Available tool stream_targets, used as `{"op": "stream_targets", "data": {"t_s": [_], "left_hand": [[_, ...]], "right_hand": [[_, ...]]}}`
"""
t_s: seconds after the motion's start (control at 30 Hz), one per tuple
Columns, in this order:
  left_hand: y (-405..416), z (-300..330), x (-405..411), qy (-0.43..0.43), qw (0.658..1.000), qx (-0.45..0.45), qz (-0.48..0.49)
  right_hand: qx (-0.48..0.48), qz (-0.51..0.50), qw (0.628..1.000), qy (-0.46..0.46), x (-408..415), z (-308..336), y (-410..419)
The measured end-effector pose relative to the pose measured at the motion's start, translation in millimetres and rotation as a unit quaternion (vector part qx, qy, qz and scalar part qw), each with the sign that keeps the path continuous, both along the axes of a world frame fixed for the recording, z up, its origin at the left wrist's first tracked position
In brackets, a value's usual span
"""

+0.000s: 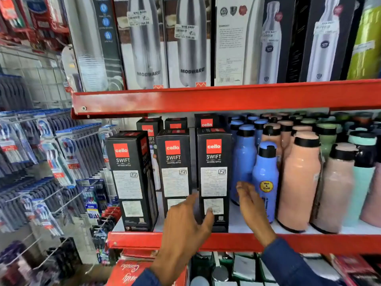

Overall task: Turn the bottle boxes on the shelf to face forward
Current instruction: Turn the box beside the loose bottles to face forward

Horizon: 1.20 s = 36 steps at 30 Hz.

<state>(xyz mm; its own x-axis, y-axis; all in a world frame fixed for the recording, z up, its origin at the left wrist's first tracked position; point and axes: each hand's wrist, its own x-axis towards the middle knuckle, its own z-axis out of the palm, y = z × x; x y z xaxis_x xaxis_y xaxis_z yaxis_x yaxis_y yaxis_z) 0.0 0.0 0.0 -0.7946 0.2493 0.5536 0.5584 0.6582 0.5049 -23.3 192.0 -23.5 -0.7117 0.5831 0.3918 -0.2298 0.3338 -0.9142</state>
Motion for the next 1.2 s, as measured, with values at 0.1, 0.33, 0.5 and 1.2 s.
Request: {"op": "stream_targets", "data": {"t_s": [0.1, 0.33, 0.5, 1.2], "left_hand": [[7.9, -6.3, -5.5, -0.029, 0.999, 0.007, 0.012], [23.0, -18.8, -15.1, -0.053, 0.999, -0.002, -0.013], [33.6, -26.3, -17.7, -0.063, 0.997, 0.014, -0.043], [43.1, -29.5, -54.0, -0.050, 0.991, 0.091, -0.090]], "right_hand": [[-0.053, 0.041, 0.994, -0.085, -13.1, -6.8, 1.9], [-0.067, 0.178, 0.976, -0.107, -29.2, -4.4, 6.8], [-0.041, 0.186, 0.979, -0.077, -26.4, -3.1, 12.4], [0.100, -0.005, 0.988, 0.121, 15.6, -15.2, -2.0]]}}
